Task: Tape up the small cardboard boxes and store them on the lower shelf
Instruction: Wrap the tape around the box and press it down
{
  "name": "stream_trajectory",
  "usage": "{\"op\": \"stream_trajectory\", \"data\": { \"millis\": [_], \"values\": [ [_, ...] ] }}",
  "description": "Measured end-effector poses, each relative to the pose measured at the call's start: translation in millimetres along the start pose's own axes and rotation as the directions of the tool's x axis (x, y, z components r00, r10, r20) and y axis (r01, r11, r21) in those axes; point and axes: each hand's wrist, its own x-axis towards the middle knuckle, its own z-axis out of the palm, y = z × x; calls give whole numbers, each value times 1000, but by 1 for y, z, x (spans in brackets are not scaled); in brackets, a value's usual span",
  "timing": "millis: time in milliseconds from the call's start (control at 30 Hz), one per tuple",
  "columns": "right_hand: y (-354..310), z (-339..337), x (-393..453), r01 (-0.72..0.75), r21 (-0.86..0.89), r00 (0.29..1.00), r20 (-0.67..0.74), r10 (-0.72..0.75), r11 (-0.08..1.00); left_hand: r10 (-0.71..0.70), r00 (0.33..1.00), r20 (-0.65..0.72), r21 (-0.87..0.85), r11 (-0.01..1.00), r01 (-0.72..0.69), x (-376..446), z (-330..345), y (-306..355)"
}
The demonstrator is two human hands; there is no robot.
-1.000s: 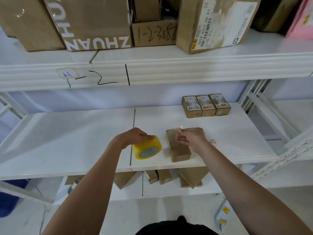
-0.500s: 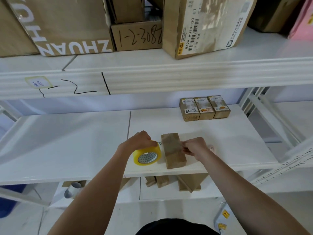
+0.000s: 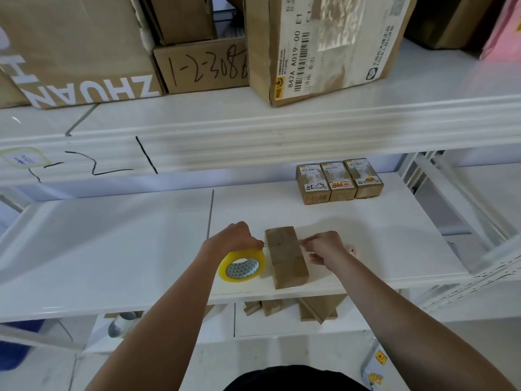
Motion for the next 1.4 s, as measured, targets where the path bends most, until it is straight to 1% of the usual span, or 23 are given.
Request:
{"op": "stream_trajectory", "data": {
  "millis": [100, 267, 667, 767, 933, 1033, 1100, 1133, 1200, 1233, 1300, 1367, 1400],
  "values": [
    [2, -2, 1, 46, 20, 999, -1, -46, 999, 0, 1000, 8, 6, 1000, 0, 3, 1, 3],
    [3, -2, 0, 96, -78, 995, -32, -99, 992, 0, 1000, 10, 12, 1000, 0, 5, 2, 2],
    [3, 11, 5, 65, -135, 993, -86, -78, 989, -15, 1000, -13, 25, 1000, 15, 9, 4, 4],
    [5, 14, 7, 39, -113, 993, -105, -51, 993, -28, 1000, 6, 27, 999, 27, 8, 6, 5],
    [13, 17, 12, -49, 30, 994, -92, 52, 998, -62, 998, 20, 10, 998, 62, 4, 15, 3],
    [16, 19, 14, -47, 27, 993, -103, 49, 999, -56, 998, 18, -3, 998, 56, 2, 16, 4],
    [17, 22, 13, -21, -28, 992, -125, 18, 999, -48, 999, 15, -19, 999, 48, 1, 17, 4],
    [18, 23, 12, 12, -77, 989, -144, -23, 997, -44, 999, 11, -27, 999, 45, 1, 17, 3],
    [17, 26, 6, 115, -248, 966, -196, -166, 962, -38, 999, 6, -41, 998, 39, 1, 19, 1],
    [16, 28, 3, 173, -373, 941, -211, -265, 912, -37, 999, 6, -51, 998, 38, 1, 20, 0],
    [12, 37, -5, 242, -617, 885, -177, -432, 749, -40, 999, 7, -71, 997, 41, 1, 20, -2],
    [7, 48, -13, 275, -738, 848, -115, -517, 616, -48, 999, 11, -85, 995, 49, 1, 19, -3],
    [5, 52, -16, 287, -763, 842, -87, -532, 580, -52, 999, 16, -90, 994, 53, 0, 18, -4]
  ]
}}
